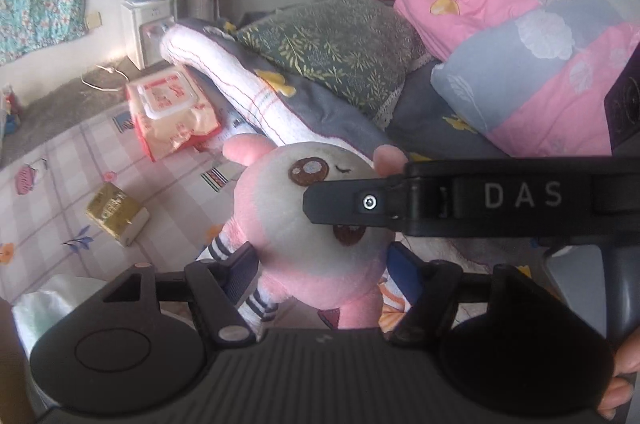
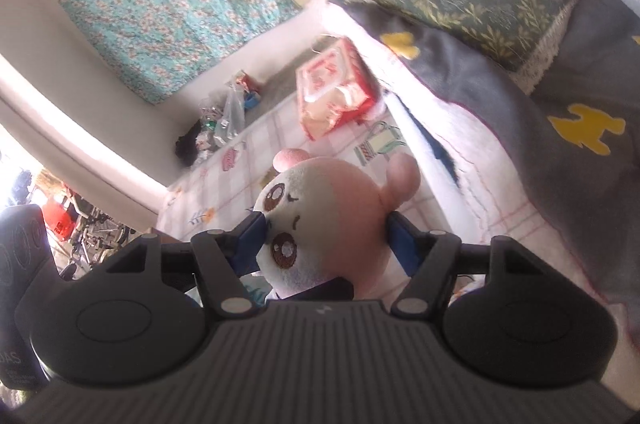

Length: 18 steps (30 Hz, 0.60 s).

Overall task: Organize soft objects
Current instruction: 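Grasp the pink plush toy with the left tool while the right tool grips it too, then carry the plush toy into the box with both tools and open them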

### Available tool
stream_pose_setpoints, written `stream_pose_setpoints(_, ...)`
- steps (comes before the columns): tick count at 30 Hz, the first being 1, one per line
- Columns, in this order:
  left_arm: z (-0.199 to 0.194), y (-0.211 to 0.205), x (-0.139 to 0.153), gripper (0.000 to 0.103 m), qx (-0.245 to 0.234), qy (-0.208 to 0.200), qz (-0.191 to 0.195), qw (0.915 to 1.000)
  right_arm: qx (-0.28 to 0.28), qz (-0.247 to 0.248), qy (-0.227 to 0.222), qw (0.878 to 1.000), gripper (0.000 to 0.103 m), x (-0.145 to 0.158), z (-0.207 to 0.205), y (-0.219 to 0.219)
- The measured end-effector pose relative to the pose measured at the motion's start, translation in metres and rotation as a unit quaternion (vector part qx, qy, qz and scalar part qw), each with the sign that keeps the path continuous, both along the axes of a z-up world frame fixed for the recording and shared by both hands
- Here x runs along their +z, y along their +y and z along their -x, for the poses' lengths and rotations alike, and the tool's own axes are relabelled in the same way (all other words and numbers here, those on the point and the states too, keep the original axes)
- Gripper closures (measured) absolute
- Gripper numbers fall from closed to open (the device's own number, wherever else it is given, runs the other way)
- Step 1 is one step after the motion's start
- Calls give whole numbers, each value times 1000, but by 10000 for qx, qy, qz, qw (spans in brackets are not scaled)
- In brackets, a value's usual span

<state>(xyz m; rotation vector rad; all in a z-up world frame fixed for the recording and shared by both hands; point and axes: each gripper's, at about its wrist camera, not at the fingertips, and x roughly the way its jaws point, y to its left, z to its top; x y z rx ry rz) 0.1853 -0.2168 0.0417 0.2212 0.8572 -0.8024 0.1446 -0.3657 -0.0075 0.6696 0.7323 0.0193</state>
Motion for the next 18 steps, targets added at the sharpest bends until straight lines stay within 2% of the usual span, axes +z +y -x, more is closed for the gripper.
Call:
stream_pose_setpoints(4,25,52,41,31,544,-495,45,9973,511,102,-520,9973,37,44,7,45)
stream_pose_setpoints(8,44,125,67,31,1325,-708,187,9885,1274,85,-922,9875,36,82,8,109)
stream_pose_setpoints(12,58,214,79,31,2227,-705,292,9719,2194,0,-983,9707,36,104,0,193)
stream_pose_setpoints(14,65,252,79,31,2595,-679,310,9628,2700,-3,-928,9584,36,112,-7,241)
stream_pose_setpoints(18,73,325,68,31,3445,-502,324,9369,3584,40,-666,9312,36,114,-22,333)
